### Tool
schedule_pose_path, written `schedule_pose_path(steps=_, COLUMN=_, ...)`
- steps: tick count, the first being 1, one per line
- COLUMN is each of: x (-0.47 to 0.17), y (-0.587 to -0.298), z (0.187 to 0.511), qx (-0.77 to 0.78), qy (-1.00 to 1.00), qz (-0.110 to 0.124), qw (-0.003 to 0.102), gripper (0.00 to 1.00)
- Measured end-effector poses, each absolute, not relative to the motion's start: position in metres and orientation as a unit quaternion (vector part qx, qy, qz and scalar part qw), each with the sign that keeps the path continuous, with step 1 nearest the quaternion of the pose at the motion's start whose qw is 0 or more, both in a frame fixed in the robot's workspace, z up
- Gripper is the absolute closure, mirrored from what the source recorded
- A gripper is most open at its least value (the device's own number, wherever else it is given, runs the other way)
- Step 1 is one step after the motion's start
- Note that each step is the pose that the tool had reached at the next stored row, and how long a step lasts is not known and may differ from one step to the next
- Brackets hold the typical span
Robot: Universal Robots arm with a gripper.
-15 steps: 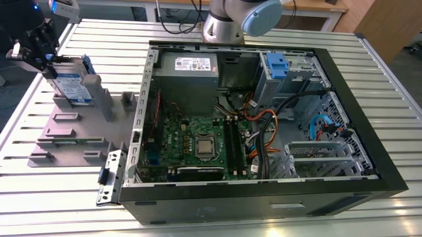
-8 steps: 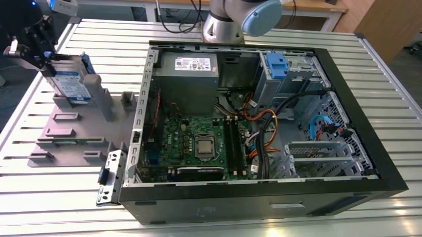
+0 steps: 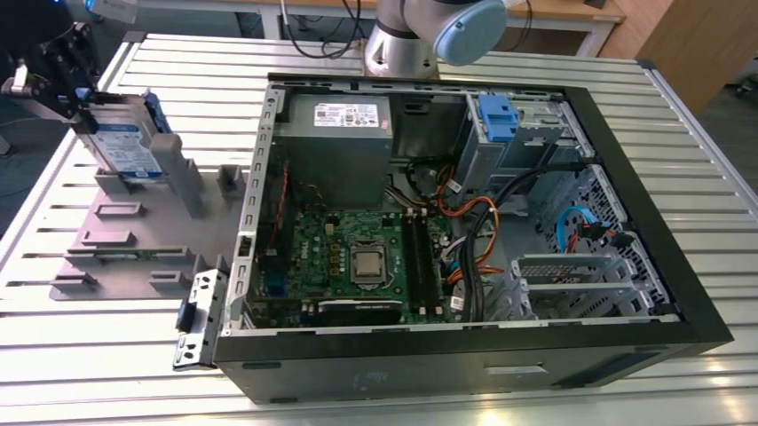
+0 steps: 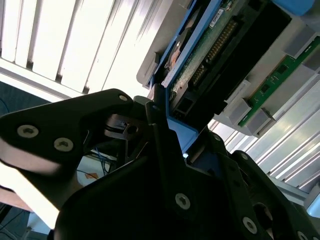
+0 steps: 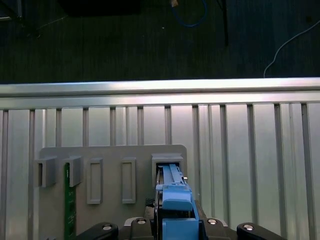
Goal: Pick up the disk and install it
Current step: 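Pick up the disk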
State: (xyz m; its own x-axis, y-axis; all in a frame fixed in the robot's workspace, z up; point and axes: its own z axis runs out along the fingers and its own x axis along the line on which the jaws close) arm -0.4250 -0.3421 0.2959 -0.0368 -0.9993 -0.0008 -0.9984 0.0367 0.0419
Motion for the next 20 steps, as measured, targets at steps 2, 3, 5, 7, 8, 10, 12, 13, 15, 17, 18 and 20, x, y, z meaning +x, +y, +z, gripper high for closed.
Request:
schedule_pose_path(steps=2, x=-0.4250, y=-0.3421, z=0.2972, qx=0.694, qy=-0.720, qz=-0.015, qw=0.014, gripper=0.63)
schedule_pose_path(steps=3, x=-0.4250, y=-0.3421, z=0.2977, qx=0.694, qy=-0.720, qz=-0.015, qw=0.014, gripper=0.63)
schedule_pose_path(steps=5, x=-0.4250, y=-0.3421, z=0.2989, qx=0.694, qy=-0.720, qz=-0.015, qw=0.014, gripper=0.63)
schedule_pose_path(steps=7, x=-0.4250, y=-0.3421, z=0.2998, qx=0.694, qy=-0.720, qz=-0.015, qw=0.014, gripper=0.63)
schedule_pose_path(steps=8, x=-0.4251, y=-0.3421, z=0.3003, qx=0.694, qy=-0.720, qz=-0.015, qw=0.014, gripper=0.63)
schedule_pose_path(steps=10, x=-0.4250, y=-0.3421, z=0.3011, qx=0.694, qy=-0.720, qz=-0.015, qw=0.014, gripper=0.63)
schedule_pose_path(steps=12, x=-0.4250, y=-0.3421, z=0.3019, qx=0.694, qy=-0.720, qz=-0.015, qw=0.014, gripper=0.63)
schedule_pose_path(steps=13, x=-0.4250, y=-0.3421, z=0.3023, qx=0.694, qy=-0.720, qz=-0.015, qw=0.014, gripper=0.63)
schedule_pose_path(steps=15, x=-0.4250, y=-0.3421, z=0.3029, qx=0.694, qy=-0.720, qz=-0.015, qw=0.014, gripper=0.63)
schedule_pose_path(steps=17, x=-0.4251, y=-0.3421, z=0.3040, qx=0.694, qy=-0.720, qz=-0.015, qw=0.014, gripper=0.63)
schedule_pose_path(steps=18, x=-0.4250, y=-0.3421, z=0.3043, qx=0.694, qy=-0.720, qz=-0.015, qw=0.014, gripper=0.63)
schedule_pose_path(steps=20, x=-0.4250, y=-0.3421, z=0.3053, qx=0.694, qy=-0.720, qz=-0.015, qw=0.014, gripper=0.63)
